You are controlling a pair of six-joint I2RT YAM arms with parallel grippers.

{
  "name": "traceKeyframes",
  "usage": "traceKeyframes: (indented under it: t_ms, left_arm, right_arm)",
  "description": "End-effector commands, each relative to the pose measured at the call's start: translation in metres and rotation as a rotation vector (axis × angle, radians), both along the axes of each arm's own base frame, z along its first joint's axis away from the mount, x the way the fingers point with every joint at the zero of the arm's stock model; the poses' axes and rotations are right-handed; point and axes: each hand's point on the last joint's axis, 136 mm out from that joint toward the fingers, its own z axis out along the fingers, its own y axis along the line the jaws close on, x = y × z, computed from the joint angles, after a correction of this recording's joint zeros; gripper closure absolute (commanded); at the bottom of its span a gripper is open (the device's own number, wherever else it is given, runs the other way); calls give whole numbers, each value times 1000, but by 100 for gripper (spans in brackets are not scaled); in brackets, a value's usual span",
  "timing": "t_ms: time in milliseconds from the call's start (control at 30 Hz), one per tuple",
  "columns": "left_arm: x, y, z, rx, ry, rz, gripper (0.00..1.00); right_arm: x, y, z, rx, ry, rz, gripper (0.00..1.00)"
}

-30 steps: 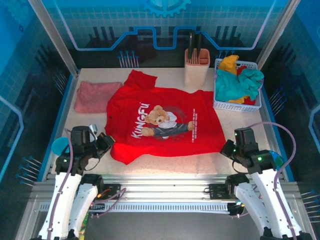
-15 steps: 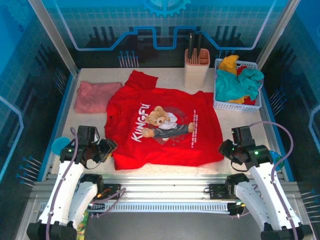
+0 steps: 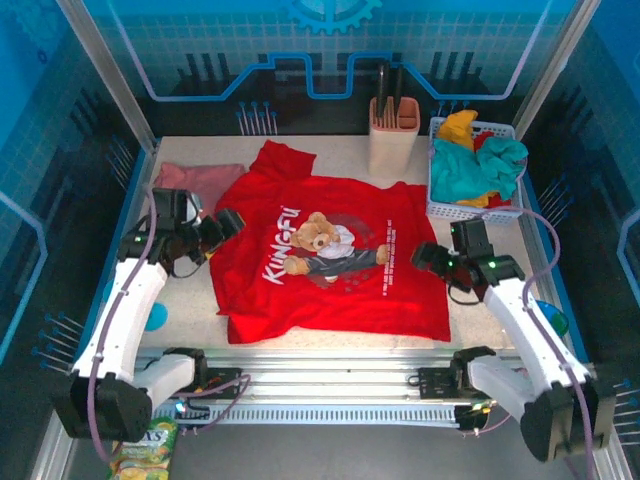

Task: Fold and stack the t-shirts

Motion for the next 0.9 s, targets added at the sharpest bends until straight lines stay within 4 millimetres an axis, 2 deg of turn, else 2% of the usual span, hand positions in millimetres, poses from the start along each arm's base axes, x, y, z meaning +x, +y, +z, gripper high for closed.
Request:
traceKeyframes:
  t_ms: [0,167,333,467,600,700,867]
  left_arm:
    - [35,-9,33,8,-162,-72,17]
    - [66,-4,39,41,-207,-56,17]
    - [76,-5,33,35,-193,-53,17]
    - [74,-6,27,39,-185,-66,17]
    - [71,-2,29,74,-195,-77,17]
    - [72,-2,29,81,-189,-84,17]
    - [73,-4,22,67,-173,-80,17]
  right_arm:
    - [65,37,33,105,-220,105,8]
    - [130,66,38,76,-291,99,4]
    - [190,83,23,48,-369,-1,2]
    - [224,76,-1,-3,-335,-88,3]
    - [252,65,-13,-19,-340,-115,4]
    - [264,45,-23,-25,-316,-153,5]
    - [265,8,-28,-73,-283,-203,6]
